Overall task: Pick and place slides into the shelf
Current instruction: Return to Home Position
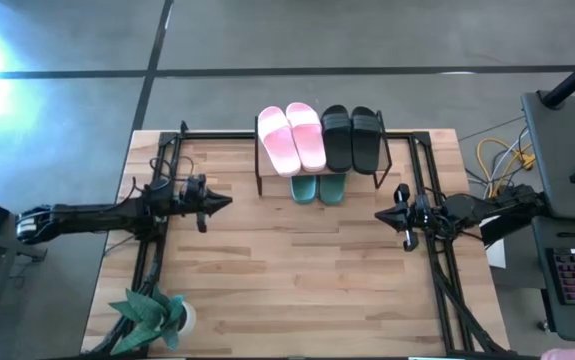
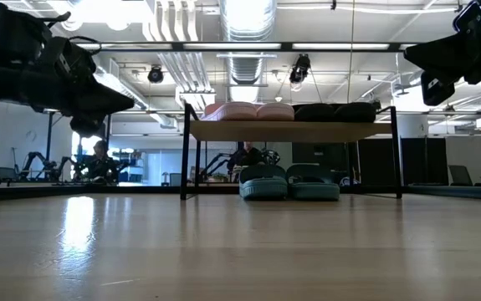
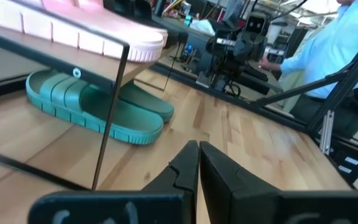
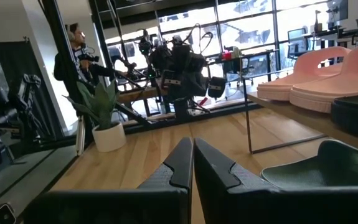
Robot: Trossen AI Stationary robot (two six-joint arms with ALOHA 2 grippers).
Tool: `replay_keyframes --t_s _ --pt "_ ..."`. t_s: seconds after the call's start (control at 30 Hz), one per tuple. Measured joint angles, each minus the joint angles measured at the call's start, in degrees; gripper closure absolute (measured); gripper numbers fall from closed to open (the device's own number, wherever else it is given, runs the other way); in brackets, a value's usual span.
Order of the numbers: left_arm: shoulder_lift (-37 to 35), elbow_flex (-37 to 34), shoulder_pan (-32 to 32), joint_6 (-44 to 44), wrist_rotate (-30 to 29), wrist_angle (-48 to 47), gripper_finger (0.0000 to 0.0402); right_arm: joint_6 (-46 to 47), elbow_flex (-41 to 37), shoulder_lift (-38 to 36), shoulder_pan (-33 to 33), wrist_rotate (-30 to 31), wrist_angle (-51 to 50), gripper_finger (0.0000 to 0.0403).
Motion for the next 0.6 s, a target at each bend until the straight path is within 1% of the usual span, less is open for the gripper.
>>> replay_keyframes --t_s 0.6 --pt "7.3 0.0 0.0 0.0 0.0 0.0 0.0402 0.0 0.0 0.0 0.0 0.0 0.0 0.0394"
